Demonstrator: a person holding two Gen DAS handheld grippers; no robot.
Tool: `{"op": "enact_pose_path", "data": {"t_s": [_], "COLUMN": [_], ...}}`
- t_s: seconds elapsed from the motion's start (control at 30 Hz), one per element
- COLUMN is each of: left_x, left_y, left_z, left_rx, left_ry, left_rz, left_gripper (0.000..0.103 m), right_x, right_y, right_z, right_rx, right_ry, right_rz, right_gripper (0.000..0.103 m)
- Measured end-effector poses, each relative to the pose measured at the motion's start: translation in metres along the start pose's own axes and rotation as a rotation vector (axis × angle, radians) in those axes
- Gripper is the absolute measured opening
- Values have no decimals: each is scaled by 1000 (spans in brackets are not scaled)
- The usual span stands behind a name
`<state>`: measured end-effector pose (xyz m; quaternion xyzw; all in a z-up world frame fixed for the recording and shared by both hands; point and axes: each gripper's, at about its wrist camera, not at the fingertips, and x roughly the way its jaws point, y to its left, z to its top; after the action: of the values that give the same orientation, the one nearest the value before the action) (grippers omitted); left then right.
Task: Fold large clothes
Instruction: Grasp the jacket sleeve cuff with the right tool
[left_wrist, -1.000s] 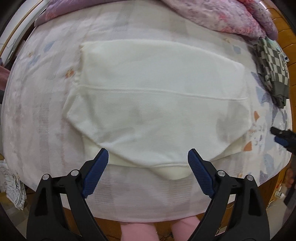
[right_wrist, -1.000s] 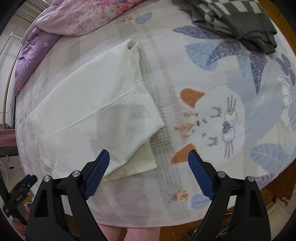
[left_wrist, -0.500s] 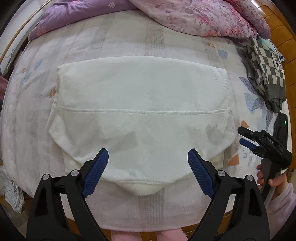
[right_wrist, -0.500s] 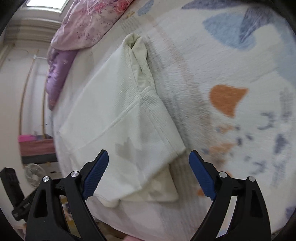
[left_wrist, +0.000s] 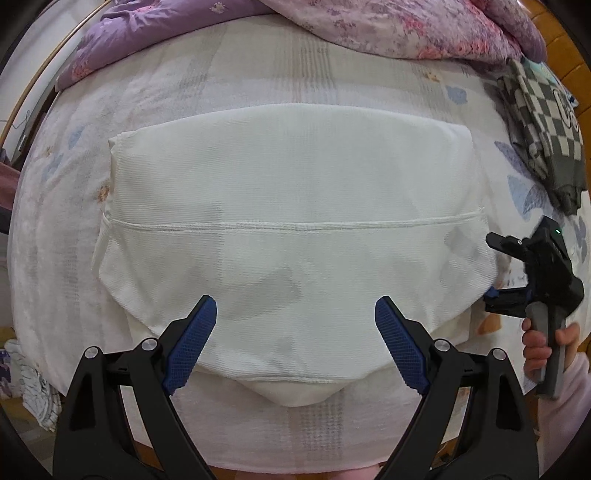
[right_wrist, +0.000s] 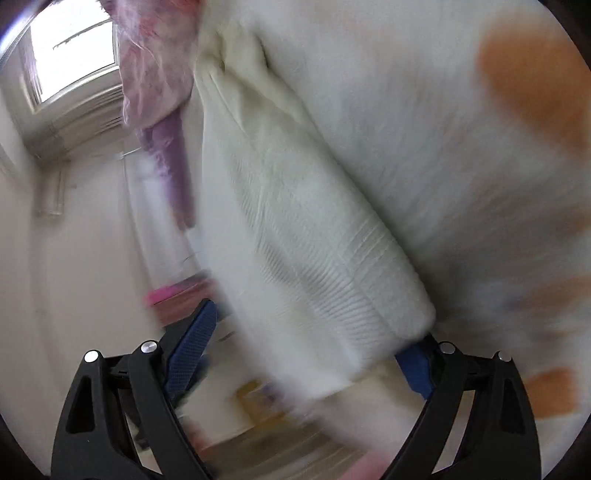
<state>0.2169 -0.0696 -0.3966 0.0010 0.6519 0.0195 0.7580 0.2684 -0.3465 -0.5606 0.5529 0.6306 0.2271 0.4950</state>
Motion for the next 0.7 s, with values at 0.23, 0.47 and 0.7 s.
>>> {"op": "enact_pose_path", "data": {"t_s": [0.23, 0.47, 0.7], "left_x": [10, 20, 35], "left_y": [6, 14, 20], "left_z": [-6, -10, -3], "left_rx": [9, -14, -21], "left_ry": [17, 35, 46], "left_rz": [17, 25, -19], "left_gripper": [88, 88, 88], "right_x": [22, 32, 48], "right_y": [14, 63, 65], "right_z": [34, 31, 51], "right_rx": [76, -117, -161], "right_ry": [104, 43, -59], "right_rz": [-95, -203, -224], "right_gripper": [96, 86, 86]}}
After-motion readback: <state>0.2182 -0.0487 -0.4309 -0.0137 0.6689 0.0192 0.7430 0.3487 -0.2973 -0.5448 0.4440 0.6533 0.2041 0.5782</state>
